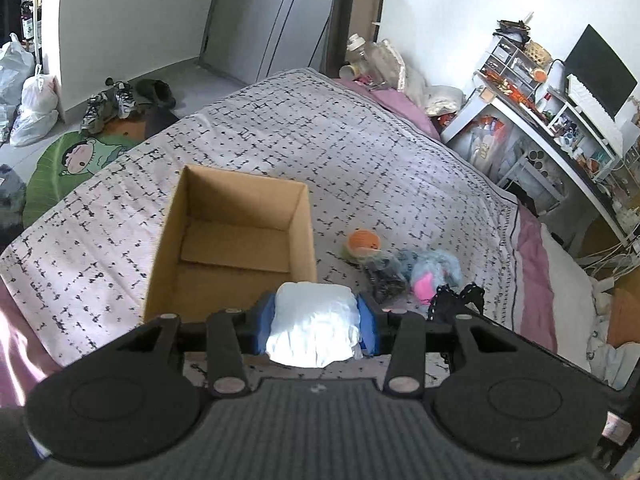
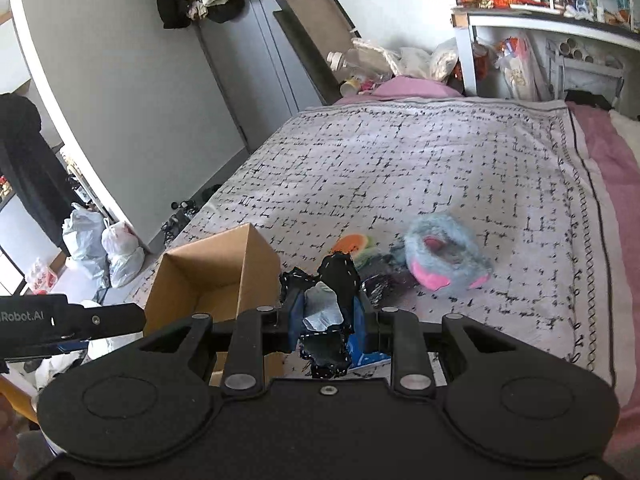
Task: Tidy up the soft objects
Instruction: 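Carry both items over the box while the left tool opens, dropping the white bundle, then open the right tool over the box to drop the black scrunchie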
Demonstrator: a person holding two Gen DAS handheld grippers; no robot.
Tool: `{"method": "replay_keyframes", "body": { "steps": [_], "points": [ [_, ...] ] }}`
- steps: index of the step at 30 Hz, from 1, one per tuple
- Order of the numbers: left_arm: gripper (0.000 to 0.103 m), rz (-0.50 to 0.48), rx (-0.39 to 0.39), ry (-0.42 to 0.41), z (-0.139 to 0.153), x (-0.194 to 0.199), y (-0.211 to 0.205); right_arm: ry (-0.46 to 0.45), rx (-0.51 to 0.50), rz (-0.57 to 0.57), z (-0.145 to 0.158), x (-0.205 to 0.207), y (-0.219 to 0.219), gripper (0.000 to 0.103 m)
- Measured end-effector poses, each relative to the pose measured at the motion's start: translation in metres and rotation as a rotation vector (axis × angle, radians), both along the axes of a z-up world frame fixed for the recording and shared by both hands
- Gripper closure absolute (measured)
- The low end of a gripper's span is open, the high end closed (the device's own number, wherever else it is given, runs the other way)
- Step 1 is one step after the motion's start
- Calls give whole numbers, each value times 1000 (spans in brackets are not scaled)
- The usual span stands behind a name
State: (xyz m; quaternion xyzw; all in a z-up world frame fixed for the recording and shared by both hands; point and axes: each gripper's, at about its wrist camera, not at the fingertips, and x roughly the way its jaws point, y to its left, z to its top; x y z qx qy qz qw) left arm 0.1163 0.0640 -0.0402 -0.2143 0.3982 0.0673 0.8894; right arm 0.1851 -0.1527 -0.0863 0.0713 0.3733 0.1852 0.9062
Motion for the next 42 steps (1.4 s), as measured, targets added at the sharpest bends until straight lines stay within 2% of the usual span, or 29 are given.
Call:
{"method": "replay_keyframes", "body": {
  "steps": [13,24,32,42],
  "points": [
    [60,21,-2,40,-28,8,41,-17,-19,-8,-3,4,25,77],
    [59,51,-35,93,-57,21,70,-17,-18,47,-6,10,61,77],
    [59,71,-65,116,-78,31,89,15,-13,102,-16,15,93,77],
    [56,45,-76,144,-84,38,95,76,7,171,-26,16,113,76]
  ]
}}
